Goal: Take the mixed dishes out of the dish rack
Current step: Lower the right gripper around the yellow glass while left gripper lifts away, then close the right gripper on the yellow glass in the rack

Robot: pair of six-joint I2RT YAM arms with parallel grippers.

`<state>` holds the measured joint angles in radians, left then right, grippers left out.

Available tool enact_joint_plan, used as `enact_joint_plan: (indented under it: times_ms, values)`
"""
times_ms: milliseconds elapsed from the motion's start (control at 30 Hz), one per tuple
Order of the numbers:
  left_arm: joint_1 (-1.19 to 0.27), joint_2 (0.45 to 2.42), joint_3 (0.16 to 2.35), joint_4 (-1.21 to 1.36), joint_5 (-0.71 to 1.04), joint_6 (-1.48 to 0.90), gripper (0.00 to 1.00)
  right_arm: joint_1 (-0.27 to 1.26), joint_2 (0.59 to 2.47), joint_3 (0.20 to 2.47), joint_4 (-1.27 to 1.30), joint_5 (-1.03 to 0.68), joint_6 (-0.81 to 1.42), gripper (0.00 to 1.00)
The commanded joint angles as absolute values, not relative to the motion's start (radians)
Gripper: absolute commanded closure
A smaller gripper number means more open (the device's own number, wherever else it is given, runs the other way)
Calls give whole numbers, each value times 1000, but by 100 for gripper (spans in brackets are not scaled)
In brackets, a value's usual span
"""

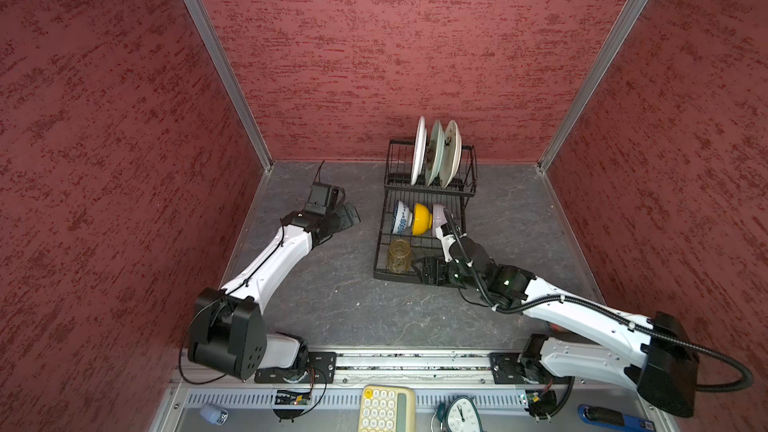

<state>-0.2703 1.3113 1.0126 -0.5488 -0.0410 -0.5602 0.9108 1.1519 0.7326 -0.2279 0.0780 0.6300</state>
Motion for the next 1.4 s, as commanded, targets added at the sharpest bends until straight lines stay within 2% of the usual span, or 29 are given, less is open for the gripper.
enact_joint_plan:
  times_ms: [0,233,767,1033,1367]
  values:
    - [-279,1189,947,-474,-4,-570,1,932,1188,760,-133,150,646,1]
    - [-288,1047,833,-465,53,-577,0,976,1273,814,-85,200,664,1]
    - [-278,1018,773,-437,93,-548,1,1002,1486,926,-96,281,692,2]
    - [-270,1032,773,-431,117,-548,0,1002,1588,1000,-150,261,692,4]
    - [-265,1030,765,-434,129,-551,0,1002,1618,1011,-160,301,699,8]
